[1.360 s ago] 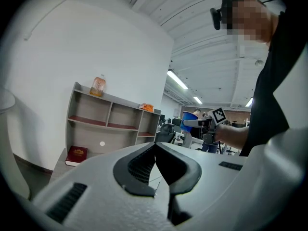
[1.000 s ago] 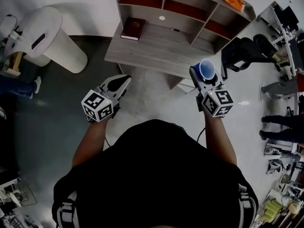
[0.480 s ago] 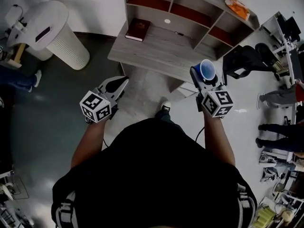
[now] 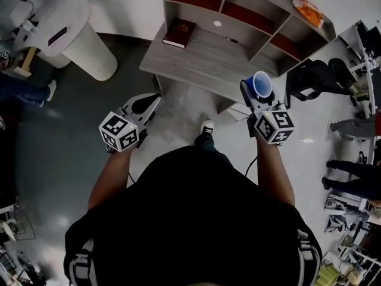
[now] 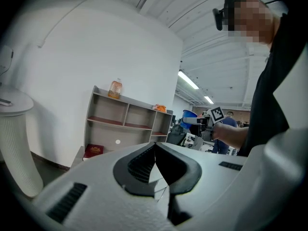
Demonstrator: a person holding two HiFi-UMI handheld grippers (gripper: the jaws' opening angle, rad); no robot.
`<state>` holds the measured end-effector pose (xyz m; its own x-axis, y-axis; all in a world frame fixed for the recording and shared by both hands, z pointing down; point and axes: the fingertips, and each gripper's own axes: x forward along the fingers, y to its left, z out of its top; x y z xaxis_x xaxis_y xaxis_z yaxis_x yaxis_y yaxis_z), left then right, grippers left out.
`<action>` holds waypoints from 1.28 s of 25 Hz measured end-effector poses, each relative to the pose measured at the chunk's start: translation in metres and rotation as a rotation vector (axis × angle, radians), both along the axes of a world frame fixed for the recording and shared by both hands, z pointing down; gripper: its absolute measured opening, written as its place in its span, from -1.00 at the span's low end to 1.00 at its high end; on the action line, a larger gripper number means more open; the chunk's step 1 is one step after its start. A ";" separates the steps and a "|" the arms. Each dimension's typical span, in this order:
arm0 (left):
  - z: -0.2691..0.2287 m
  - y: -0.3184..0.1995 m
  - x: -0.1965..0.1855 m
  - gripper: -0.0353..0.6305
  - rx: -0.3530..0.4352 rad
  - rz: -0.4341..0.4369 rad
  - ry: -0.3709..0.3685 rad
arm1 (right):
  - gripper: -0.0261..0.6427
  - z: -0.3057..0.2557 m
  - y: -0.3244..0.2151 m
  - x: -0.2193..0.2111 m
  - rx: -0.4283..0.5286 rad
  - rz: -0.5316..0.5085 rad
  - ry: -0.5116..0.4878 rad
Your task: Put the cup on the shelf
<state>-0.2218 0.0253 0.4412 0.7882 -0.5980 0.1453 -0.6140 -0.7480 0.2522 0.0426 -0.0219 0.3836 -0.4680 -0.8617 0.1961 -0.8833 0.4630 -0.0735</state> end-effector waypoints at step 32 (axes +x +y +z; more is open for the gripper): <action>0.009 -0.180 0.112 -0.84 -0.062 0.014 -0.046 | -0.17 0.037 -0.207 0.087 -0.077 -0.041 -0.027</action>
<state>-0.1099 -0.1547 0.4506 0.7878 -0.5761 0.2178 -0.6158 -0.7401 0.2702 0.1300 -0.2290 0.4209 -0.5088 -0.8245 0.2475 -0.8608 0.4910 -0.1339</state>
